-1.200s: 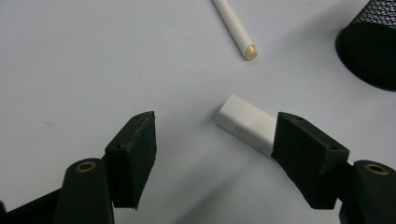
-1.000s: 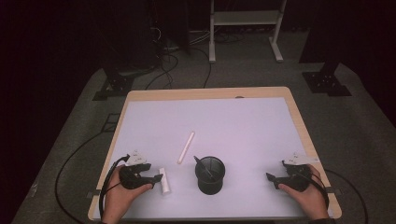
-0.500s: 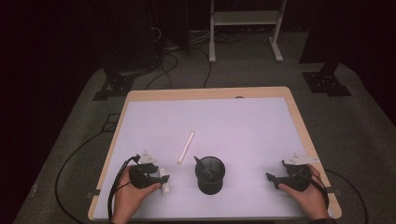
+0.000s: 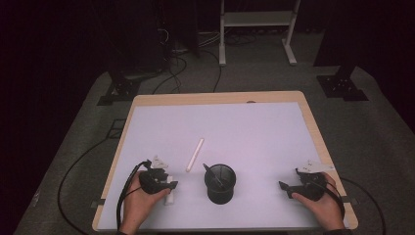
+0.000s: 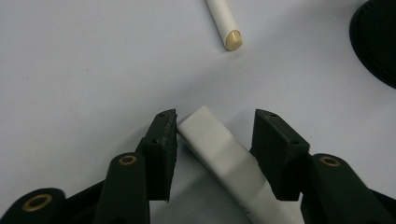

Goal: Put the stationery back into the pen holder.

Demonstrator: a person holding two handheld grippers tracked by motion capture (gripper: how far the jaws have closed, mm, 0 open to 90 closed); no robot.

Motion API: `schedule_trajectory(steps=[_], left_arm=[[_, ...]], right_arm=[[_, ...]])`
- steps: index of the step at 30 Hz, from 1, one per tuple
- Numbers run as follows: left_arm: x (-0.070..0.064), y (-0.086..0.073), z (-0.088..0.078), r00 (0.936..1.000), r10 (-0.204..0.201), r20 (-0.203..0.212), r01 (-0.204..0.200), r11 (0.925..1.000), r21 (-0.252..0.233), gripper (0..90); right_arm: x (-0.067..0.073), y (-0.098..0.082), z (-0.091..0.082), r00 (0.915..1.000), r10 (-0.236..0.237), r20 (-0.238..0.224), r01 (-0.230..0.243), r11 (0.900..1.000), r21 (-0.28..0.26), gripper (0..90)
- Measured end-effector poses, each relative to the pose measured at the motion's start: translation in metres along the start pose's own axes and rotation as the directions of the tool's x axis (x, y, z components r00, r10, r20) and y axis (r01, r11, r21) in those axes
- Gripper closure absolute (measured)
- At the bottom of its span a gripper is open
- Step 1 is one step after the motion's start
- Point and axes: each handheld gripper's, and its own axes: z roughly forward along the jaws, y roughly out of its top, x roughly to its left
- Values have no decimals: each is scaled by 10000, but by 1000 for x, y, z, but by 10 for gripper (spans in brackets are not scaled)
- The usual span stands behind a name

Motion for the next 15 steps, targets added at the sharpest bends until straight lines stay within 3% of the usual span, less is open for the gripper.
schedule_trajectory(steps=[15], left_arm=[[3, 1, -1, 9998, 107, 158, -113, 9990, 442, 657]], right_arm=[[0, 0, 0, 10000, 4, -2, -4, 10000, -1, 142]])
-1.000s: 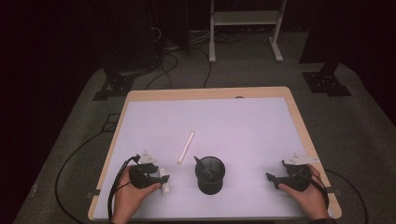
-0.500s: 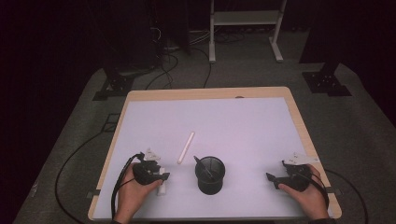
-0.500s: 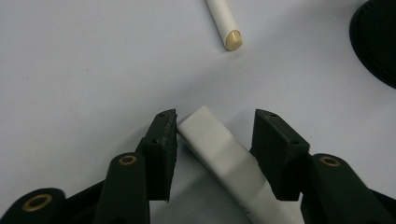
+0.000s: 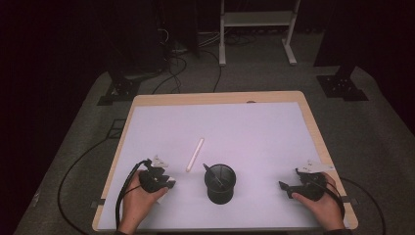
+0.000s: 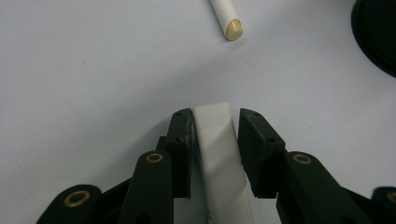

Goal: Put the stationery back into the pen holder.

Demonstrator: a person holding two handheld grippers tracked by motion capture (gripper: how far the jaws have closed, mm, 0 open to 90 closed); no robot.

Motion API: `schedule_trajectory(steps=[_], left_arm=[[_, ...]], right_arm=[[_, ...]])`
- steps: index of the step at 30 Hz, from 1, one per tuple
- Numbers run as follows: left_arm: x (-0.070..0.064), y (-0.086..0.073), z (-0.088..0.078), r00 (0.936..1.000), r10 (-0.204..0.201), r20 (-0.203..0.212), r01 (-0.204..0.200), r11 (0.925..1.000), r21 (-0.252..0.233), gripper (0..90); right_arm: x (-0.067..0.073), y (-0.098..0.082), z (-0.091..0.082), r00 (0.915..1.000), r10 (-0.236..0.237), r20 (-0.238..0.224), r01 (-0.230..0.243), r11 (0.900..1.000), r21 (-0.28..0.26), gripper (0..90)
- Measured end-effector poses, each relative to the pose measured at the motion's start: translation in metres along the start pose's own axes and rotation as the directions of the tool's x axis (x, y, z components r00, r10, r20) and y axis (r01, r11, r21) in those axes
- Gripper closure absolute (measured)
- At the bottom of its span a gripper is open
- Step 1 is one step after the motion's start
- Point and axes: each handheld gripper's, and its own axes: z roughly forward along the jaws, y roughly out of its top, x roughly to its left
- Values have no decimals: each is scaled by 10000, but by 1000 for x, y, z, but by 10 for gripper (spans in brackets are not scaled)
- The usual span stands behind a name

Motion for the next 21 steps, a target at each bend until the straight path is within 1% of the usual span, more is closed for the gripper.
schedule_trajectory(steps=[1, 9, 15, 18, 19, 21], left_arm=[[0, 0, 0, 10000, 16, 31, -16, 10000, 56, 652], [-3, 4, 6, 9999, 92, -99, -89, 9994, 320, 641], [-3, 8, 8, 9997, 142, -182, -133, 9986, 513, 658], [-1, 9, 8, 9995, 221, -206, -208, 9979, 621, 687], [-1, 9, 8, 9997, 128, -195, -117, 9982, 592, 695], [0, 10, 8, 9998, 122, -149, -113, 9980, 621, 707]], right_arm=[[0, 0, 0, 10000, 2, 0, -2, 10000, 2, 142], [0, 0, 0, 10000, -1, -2, 1, 10000, 2, 142], [0, 0, 0, 10000, 9, 0, -9, 10000, 11, 142], [0, 0, 0, 10000, 11, -2, -11, 10000, 11, 143], [0, 0, 0, 10000, 12, -1, -12, 10000, 10, 142], [0, 0, 0, 10000, 3, -2, -3, 10000, 6, 143]])
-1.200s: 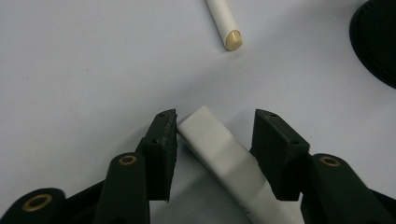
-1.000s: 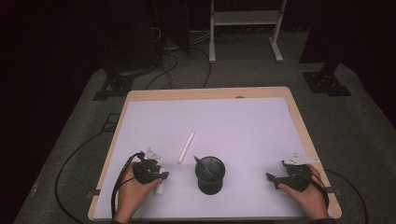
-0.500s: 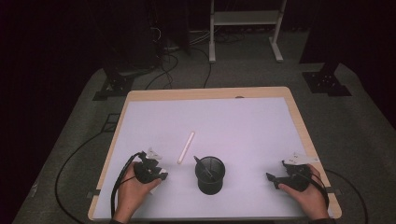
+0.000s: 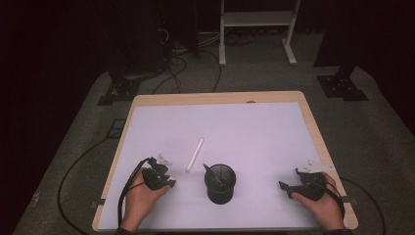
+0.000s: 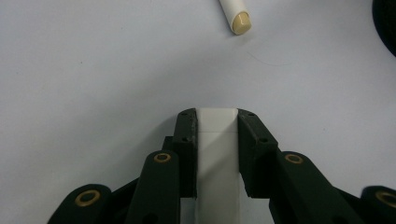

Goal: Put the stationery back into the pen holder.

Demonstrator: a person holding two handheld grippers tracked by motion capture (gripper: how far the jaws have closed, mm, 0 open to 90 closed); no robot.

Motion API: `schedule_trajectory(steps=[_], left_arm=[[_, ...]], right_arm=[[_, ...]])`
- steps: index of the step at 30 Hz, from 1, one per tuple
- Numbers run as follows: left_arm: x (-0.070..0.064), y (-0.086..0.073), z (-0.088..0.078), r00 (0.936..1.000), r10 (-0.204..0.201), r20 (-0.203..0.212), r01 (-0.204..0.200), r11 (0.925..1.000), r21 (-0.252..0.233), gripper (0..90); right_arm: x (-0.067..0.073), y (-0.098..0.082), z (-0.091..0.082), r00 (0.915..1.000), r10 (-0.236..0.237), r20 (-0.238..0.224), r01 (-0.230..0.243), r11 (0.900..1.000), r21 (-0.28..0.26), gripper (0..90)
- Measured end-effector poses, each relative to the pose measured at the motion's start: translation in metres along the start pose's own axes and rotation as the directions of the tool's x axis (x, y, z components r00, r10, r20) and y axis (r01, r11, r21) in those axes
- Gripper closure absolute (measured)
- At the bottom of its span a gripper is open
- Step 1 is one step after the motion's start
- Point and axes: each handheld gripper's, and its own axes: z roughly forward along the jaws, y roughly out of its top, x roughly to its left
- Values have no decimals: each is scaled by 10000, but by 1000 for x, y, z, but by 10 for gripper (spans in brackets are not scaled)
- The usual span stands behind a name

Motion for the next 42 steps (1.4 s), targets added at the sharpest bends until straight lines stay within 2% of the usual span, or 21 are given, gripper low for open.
schedule_trajectory(steps=[5, 11, 14, 18, 23, 29, 35, 38, 42], left_arm=[[1, 0, 0, 10000, 58, 34, -58, 10000, 33, 710], [4, -2, -2, 9995, -97, 288, 103, 9997, -203, 711], [5, -2, -5, 9988, -132, 472, 156, 9986, -510, 711], [5, -1, -11, 9984, 34, 561, 17, 9959, -904, 711], [5, -1, -18, 9975, 99, 697, -14, 9927, -1208, 711], [4, -1, -31, 9967, 63, 815, 94, 9814, -1915, 711], [4, -2, -40, 9955, 170, 927, 51, 9723, -2336, 711], [5, -2, -45, 9951, 220, 965, 42, 9649, -2626, 711], [4, 1, -53, 9927, 347, 1158, 36, 9492, -3148, 711]], right_arm=[[0, 0, 0, 10000, -5, 1, 5, 10000, -4, 142], [0, 0, 0, 10000, -2, -1, 2, 10000, -4, 142], [0, 0, 0, 10000, 2, -1, -2, 10000, -2, 142], [0, 0, 0, 10000, 8, -1, -8, 10000, 5, 142], [0, 0, 0, 10000, -1, 0, 1, 10000, 1, 142], [0, 0, 0, 10000, -1, 0, 1, 10000, 2, 142], [0, 0, 0, 10000, -3, -1, 3, 10000, 2, 142], [0, 0, 0, 10000, 5, 1, -5, 10000, 5, 142], [0, 0, 0, 10000, 10, -3, -10, 10000, 8, 142]])
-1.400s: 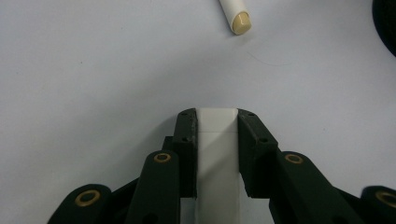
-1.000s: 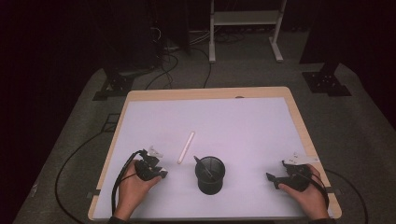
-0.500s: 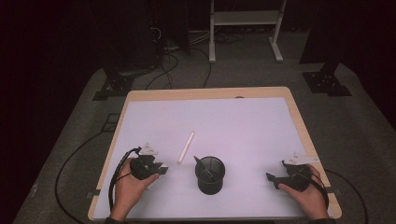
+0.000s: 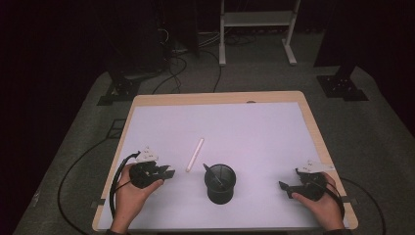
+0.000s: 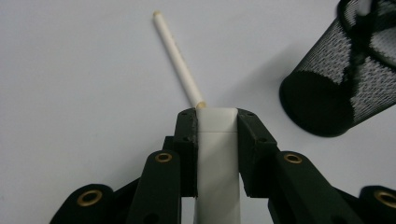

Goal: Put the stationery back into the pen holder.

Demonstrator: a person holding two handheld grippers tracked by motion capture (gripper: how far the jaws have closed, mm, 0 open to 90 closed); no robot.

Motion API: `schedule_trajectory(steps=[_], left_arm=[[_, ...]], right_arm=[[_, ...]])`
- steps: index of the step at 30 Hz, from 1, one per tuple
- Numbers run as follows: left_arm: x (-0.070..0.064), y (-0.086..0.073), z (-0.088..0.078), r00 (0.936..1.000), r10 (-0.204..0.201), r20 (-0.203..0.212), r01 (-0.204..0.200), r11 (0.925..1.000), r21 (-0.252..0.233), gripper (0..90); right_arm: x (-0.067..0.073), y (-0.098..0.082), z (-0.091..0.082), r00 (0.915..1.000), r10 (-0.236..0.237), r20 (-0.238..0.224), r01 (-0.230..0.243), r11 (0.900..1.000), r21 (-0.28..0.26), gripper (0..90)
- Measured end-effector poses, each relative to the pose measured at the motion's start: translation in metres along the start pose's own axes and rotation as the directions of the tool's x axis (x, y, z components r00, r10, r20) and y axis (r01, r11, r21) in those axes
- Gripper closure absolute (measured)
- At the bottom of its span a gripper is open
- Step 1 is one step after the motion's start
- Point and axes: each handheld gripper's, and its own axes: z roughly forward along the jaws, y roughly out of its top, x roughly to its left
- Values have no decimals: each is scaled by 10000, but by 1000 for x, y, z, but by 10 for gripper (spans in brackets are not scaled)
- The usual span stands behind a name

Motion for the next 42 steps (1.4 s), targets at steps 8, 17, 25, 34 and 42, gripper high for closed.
schedule_trajectory(steps=[8, 17, 25, 34, 42], left_arm=[[-3, 7, -6, 9994, 61, 345, -40, 9981, -607, 711], [-7, 20, -17, 9967, 178, 788, -70, 9907, -1357, 711], [-15, 32, -24, 9927, 512, 1092, -296, 9813, -1904, 711], [-25, 47, -30, 9855, 852, 1464, -465, 9672, -2496, 711], [-29, 56, -29, 9771, 1149, 1791, -620, 9588, -2772, 711]], right_arm=[[0, 0, 0, 10000, 8, -5, -8, 10000, -1, 142], [0, 0, 0, 10000, -38, 20, 38, 10000, -5, 142], [0, 0, 0, 10000, -30, 10, 30, 10000, -5, 142], [0, 0, 0, 10000, -25, 10, 25, 10000, -3, 142], [0, 0, 0, 10000, -21, 9, 21, 10000, -2, 142]])
